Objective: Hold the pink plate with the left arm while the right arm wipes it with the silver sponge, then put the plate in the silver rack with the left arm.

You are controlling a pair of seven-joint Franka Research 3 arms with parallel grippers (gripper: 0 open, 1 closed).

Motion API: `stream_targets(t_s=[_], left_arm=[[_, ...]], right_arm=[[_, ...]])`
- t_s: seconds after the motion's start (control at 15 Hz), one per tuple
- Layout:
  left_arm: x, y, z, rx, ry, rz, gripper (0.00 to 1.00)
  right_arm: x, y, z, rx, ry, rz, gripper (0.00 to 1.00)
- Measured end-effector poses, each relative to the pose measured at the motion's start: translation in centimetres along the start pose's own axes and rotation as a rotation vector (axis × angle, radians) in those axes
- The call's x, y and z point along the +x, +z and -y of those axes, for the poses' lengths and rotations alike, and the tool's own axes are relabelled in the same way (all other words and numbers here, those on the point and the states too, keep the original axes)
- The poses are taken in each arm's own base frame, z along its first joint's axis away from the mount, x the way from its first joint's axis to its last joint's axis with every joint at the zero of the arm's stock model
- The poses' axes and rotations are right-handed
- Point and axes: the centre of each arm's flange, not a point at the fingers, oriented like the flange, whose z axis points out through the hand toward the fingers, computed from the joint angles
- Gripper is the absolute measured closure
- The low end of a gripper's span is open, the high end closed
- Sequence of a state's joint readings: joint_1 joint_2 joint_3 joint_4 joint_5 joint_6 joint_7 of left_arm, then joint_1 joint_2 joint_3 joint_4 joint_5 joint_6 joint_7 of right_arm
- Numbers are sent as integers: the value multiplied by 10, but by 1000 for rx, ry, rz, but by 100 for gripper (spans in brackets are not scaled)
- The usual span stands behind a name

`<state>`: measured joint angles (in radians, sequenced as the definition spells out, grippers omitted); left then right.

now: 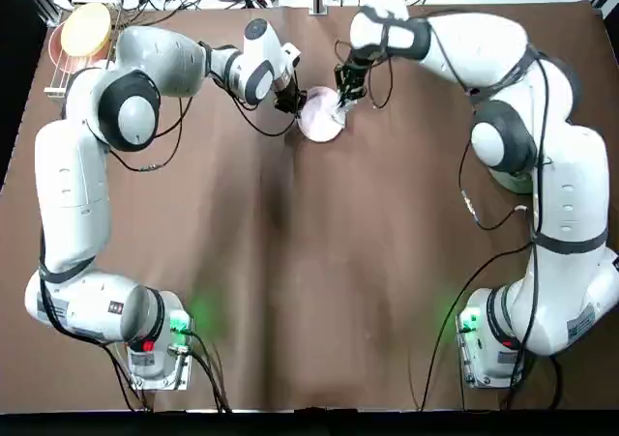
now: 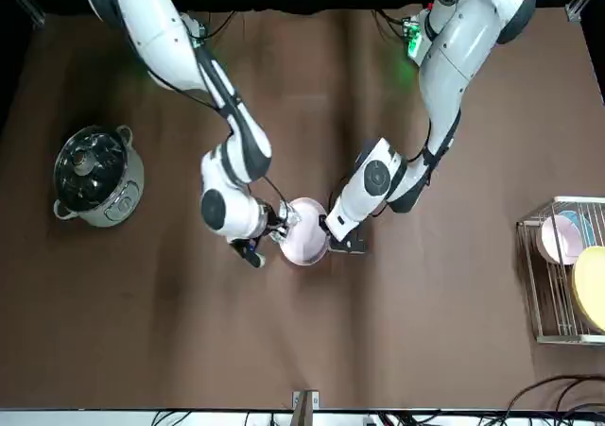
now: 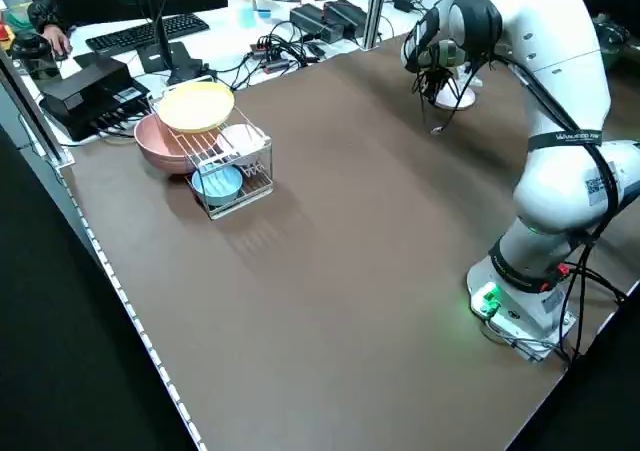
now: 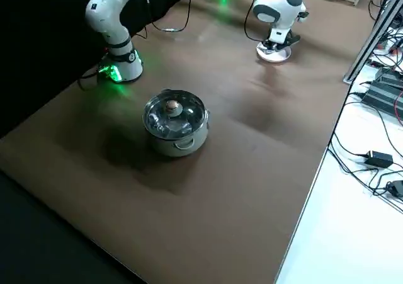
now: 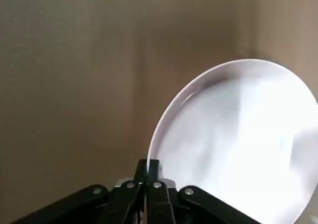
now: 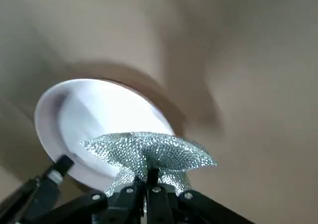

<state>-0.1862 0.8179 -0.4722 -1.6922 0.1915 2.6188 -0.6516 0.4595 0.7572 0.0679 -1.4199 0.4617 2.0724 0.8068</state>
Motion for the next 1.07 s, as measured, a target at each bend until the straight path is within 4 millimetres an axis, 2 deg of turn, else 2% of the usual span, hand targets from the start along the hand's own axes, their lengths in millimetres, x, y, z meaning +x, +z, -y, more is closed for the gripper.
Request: stream_targets(t_s=[0.2, 0.67, 0.87, 1.07], left_arm=[[0, 0, 0, 0, -1, 0, 97], [6, -4, 4, -5, -16, -12, 97], [7, -5, 4, -9, -17, -13, 97], [10, -15, -2, -34, -22, -21, 97]], right_arm=[[31, -24, -39, -82, -15, 114, 96], [119, -46, -178, -225, -157, 354, 96], [148, -47, -235, -274, -251, 392, 96], [166, -41, -266, -332, -307, 385, 96]])
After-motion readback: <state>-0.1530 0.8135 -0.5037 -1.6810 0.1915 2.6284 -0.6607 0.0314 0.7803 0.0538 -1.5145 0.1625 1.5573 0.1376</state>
